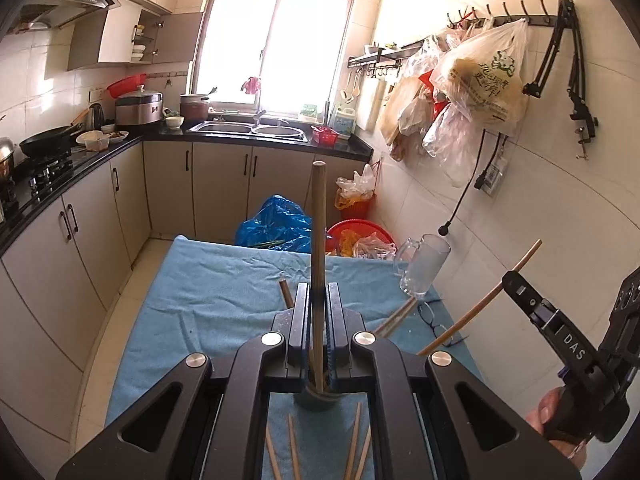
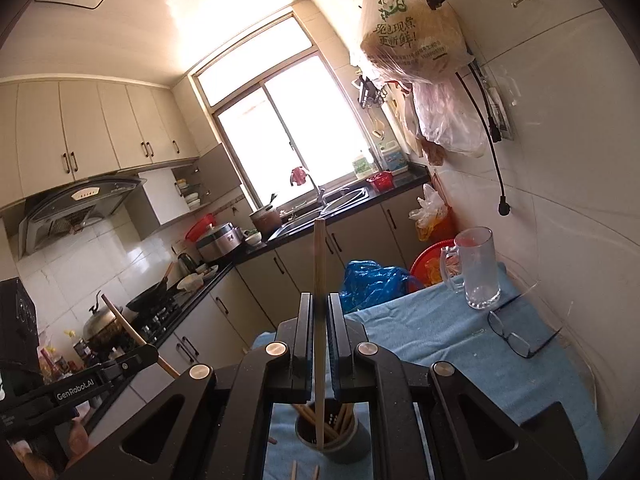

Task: Organize utensils
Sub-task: 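Lower both chopsticks into the holder cup and open both tools, then move both open tools back over the remaining chopsticks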

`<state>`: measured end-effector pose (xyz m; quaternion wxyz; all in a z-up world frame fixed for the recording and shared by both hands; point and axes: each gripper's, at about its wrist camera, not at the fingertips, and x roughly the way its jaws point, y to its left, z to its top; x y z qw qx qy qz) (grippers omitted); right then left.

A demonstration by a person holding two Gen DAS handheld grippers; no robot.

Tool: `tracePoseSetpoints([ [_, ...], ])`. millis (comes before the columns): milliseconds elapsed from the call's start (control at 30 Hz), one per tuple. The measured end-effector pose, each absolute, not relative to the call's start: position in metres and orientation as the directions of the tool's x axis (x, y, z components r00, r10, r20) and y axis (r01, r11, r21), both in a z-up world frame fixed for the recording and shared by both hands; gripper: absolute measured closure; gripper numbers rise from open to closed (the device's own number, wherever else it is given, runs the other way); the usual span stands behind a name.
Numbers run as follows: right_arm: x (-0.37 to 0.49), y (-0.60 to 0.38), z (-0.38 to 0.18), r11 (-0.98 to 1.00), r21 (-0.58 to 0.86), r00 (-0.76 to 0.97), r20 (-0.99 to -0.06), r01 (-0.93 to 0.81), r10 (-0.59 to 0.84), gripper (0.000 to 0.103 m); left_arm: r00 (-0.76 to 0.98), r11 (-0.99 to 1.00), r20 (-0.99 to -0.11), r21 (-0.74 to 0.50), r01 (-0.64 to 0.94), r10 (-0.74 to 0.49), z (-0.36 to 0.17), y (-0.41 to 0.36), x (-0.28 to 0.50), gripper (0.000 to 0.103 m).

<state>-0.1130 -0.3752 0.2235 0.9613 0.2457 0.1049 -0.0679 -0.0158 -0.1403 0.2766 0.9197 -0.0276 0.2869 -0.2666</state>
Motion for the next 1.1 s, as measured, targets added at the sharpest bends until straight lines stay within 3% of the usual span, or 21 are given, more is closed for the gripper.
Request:
tracePoseSetpoints([
  [567, -0.043, -0.387, 0.159, 0.84, 0.482, 0.92, -0.389, 0.251, -0.052, 0.096, 0.582, 0.853, -0.634, -0.279, 0.441, -0.509, 0.199, -0.164, 0.047, 0.097],
  [900, -0.031, -0.385, 0.139, 0.835, 0.486, 0.899, -0.436, 0.258, -0.024, 0.094, 0.592, 0.858, -0.632, -0.267, 0.439, -0.5, 0.186, -0.162, 0.054, 0.095],
  [967, -0.029, -0.385, 0.139, 0.838, 0.483, 0.897, -0.442, 0.253, -0.016, 0.093, 0.586, 0.857, -0.636, -0.275, 0.436, -0.502, 0.186, -0.162, 0.056, 0.087],
  [1033, -0.03, -0.384, 0.141, 0.841, 0.478, 0.896, -0.443, 0.253, -0.018, 0.081, 0.599, 0.858, -0.623, -0.276, 0.433, -0.503, 0.189, -0.158, 0.053, 0.073],
  [1100, -0.035, -0.385, 0.145, 0.84, 0.482, 0.904, -0.426, 0.251, -0.026, 0.074, 0.619, 0.864, -0.612, -0.263, 0.428, -0.493, 0.194, -0.155, 0.05, 0.071],
])
